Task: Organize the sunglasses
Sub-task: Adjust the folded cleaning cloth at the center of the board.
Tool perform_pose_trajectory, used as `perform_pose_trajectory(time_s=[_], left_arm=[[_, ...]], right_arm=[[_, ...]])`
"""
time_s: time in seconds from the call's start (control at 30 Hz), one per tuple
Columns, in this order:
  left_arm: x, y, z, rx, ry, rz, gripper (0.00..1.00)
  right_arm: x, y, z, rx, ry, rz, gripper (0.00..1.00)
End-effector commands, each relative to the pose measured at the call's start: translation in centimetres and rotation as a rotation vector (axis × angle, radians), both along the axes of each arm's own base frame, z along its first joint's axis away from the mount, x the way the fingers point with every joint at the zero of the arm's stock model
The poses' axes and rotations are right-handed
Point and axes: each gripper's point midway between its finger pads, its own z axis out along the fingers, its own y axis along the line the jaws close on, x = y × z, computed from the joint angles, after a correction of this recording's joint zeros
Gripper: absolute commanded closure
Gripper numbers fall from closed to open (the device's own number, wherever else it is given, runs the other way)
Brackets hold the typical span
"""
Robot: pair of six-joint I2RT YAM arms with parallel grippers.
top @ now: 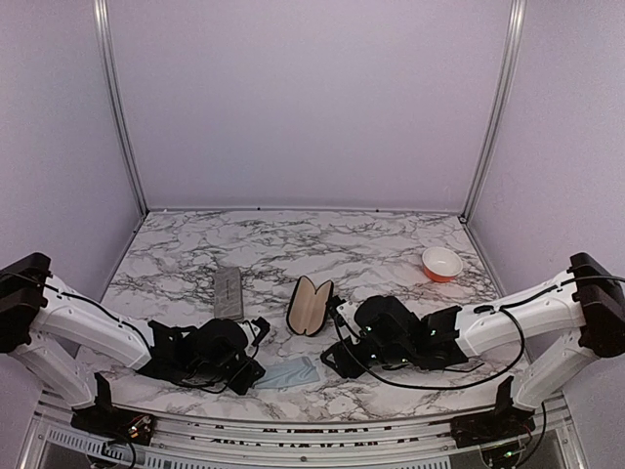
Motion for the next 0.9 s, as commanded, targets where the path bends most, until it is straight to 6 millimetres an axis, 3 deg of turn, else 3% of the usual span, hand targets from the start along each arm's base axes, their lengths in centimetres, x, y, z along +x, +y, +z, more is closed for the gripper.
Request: perform_pose_trajectory(time_s=[0.0, 0.1, 0.3, 0.4, 0.57, 0.73, 0.87], left_arm=[[0.4, -0.8, 0.5, -0.017, -0.008, 0.000, 0.88], [0.6, -1.0, 1.2, -0.022, -0.020, -0.005, 1.00], [0.9, -1.1, 4.4, -0.094, -0.073, 0.004, 1.00], [0.9, -0.9, 5.2, -0.112, -0.089, 0.007, 1.00], [0.8, -0.6, 4.9, -0.108, -0.085, 0.009, 1.00], [0.6, -0.1, 4.5, -0.099, -0.080, 0.017, 1.00], [0.3, 0.3, 4.5, -0.109, -0.075, 0.030, 1.00]], right_arm=[[0.5, 1.1, 1.5, 0.031, -0.036, 0.003, 0.48], [0.5, 1.2, 1.6, 0.035, -0.040, 0.005, 0.49], [0.1, 3.0, 2.2, 0.054, -0.051, 0.089, 0.50], [0.0, 4.1, 1.5, 0.027, -0.050, 0.130, 0.52], [0.6, 5.2, 0.1, -0.015, -0.040, 0.120, 0.54], [2.3, 4.2, -1.3, -0.060, -0.040, 0.030, 0.58], [2.5, 4.1, -2.2, -0.079, -0.025, 0.031, 0.60]])
